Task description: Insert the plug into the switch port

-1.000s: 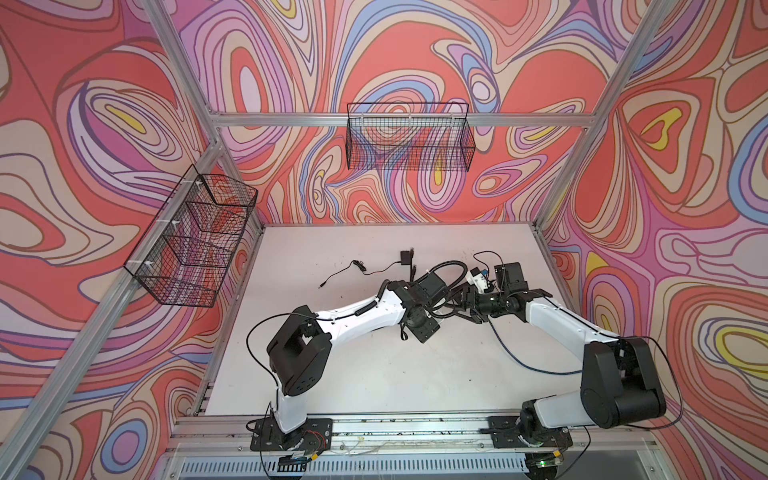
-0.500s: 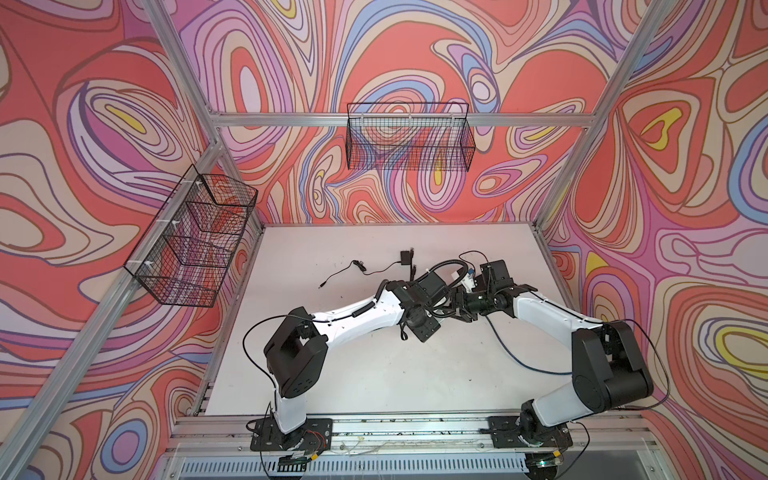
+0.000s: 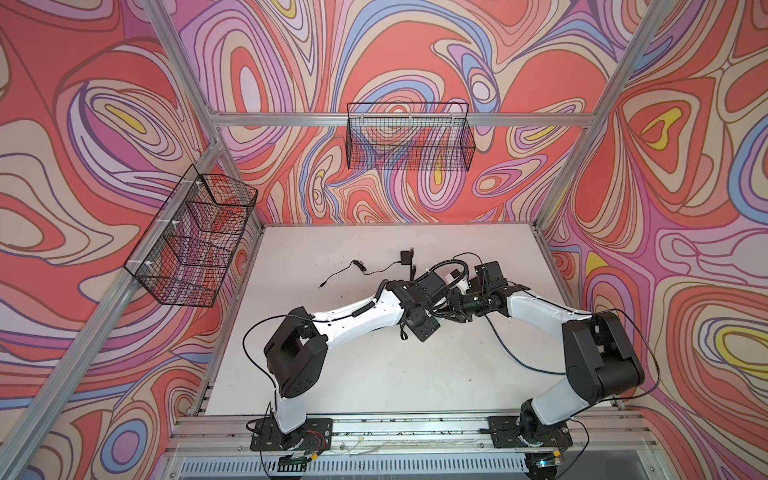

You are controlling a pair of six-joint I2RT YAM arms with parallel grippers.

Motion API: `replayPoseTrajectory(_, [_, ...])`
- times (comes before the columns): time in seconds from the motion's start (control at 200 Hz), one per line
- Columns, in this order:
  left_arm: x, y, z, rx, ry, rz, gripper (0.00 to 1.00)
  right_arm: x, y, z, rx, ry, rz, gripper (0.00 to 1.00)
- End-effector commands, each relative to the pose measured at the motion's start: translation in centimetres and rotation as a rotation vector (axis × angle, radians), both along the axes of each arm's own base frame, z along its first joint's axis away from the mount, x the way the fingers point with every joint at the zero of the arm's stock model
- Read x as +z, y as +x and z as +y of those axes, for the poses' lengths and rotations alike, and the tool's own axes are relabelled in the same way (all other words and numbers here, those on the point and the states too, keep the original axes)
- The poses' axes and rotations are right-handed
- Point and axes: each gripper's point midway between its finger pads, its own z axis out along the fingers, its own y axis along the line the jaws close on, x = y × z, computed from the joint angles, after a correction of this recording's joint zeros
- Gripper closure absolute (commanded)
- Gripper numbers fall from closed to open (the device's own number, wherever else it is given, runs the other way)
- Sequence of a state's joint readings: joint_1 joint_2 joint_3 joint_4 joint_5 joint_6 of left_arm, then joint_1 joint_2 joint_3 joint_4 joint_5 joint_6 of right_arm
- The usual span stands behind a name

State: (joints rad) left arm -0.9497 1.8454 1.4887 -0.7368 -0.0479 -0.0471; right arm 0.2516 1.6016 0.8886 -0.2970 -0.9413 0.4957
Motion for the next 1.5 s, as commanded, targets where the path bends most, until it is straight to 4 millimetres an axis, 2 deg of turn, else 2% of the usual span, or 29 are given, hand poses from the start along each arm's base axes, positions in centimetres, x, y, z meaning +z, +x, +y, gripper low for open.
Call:
replayPoseTrajectory(0.0, [2.1, 0.2, -0.9, -0.027, -0.04, -0.044, 0.56, 0.2, -0.3, 0.9, 0.048, 0.035, -0.015, 0.56])
replayPoseTrajectory(0.09, [2.2, 0.4, -0.9, -0.025, -0.037, -0.053, 0.56, 0.4, -0.7, 1.2, 0.064, 0.052, -0.015, 0.65])
replayPoseTrajectory(0.215, [2.3, 0.7, -0.8, -0.013, -0.031, -0.066, 0.54, 0.4, -1.1, 1.1, 0.068, 0.054, -0.021, 0.87])
replayPoseTrajectory(0.26, [2.4, 0.8, -0.6, 0.0, -0.031, -0.071, 0.45, 0.5, -1.1, 1.0, 0.062, 0.046, -0.03, 0.92])
replayPoseTrajectory(0.285, [2.5, 0.9, -0.5, 0.009, -0.03, -0.076, 0.34, 0.5, -1.1, 0.9, 0.058, 0.042, -0.032, 0.95])
replayPoseTrajectory(0.32, [2.7, 0.9, -0.4, 0.016, -0.034, -0.078, 0.27, 0.7, -1.0, 0.8, 0.049, 0.036, -0.041, 1.0])
replayPoseTrajectory(0.391, [3.2, 0.9, -0.3, 0.027, -0.054, -0.084, 0.24, 1.0, -0.8, 0.7, 0.029, 0.024, -0.054, 1.0])
replayPoseTrajectory(0.501, [4.3, 0.8, 0.2, 0.055, -0.093, -0.086, 0.12, 1.4, 0.1, 0.2, -0.021, -0.011, -0.08, 1.0])
replayPoseTrajectory(0.641, [6.9, 0.8, 1.7, 0.133, -0.223, -0.058, 0.0, 3.2, 1.2, -0.5, -0.105, 0.014, -0.136, 1.0])
replayPoseTrajectory(0.761, [8.9, 0.9, 3.4, 0.257, -0.355, -0.029, 0.0, 5.7, 2.2, -1.0, -0.197, 0.079, -0.213, 1.0])
replayPoseTrajectory(0.836, [9.4, 0.5, 3.5, 0.334, -0.459, 0.017, 0.0, 7.9, 2.9, -1.5, -0.278, 0.126, -0.284, 1.0])
replayPoseTrajectory(0.906, [9.7, -0.2, 3.0, 0.373, -0.544, 0.075, 0.0, 9.7, 3.5, -2.0, -0.354, 0.173, -0.329, 1.0])
replayPoseTrajectory(1.092, [10.8, -0.6, 1.6, 0.532, -0.79, 0.2, 0.0, 15.0, 5.0, -3.8, -0.567, 0.319, -0.472, 1.0])
replayPoseTrajectory(1.132, [12.0, -0.1, 1.0, 0.543, -0.886, 0.195, 0.0, 15.8, 5.1, -3.9, -0.595, 0.346, -0.489, 1.0])
replayPoseTrajectory(1.242, [13.5, 0.8, 1.6, 0.621, -1.015, 0.166, 0.0, 17.4, 5.1, -3.7, -0.668, 0.401, -0.525, 1.0])
replayPoseTrajectory(1.352, [15.6, 1.5, 2.1, 0.646, -1.132, 0.114, 0.03, 18.2, 4.4, -3.1, -0.725, 0.445, -0.553, 1.0])
replayPoseTrajectory(1.422, [16.9, 1.8, 2.2, 0.652, -1.203, 0.093, 0.06, 18.2, 4.0, -2.9, -0.767, 0.47, -0.564, 1.0])
replayPoseTrajectory(1.497, [17.3, 2.1, 2.5, 0.684, -1.238, 0.085, 0.09, 17.9, 3.6, -2.5, -0.784, 0.49, -0.573, 1.0])
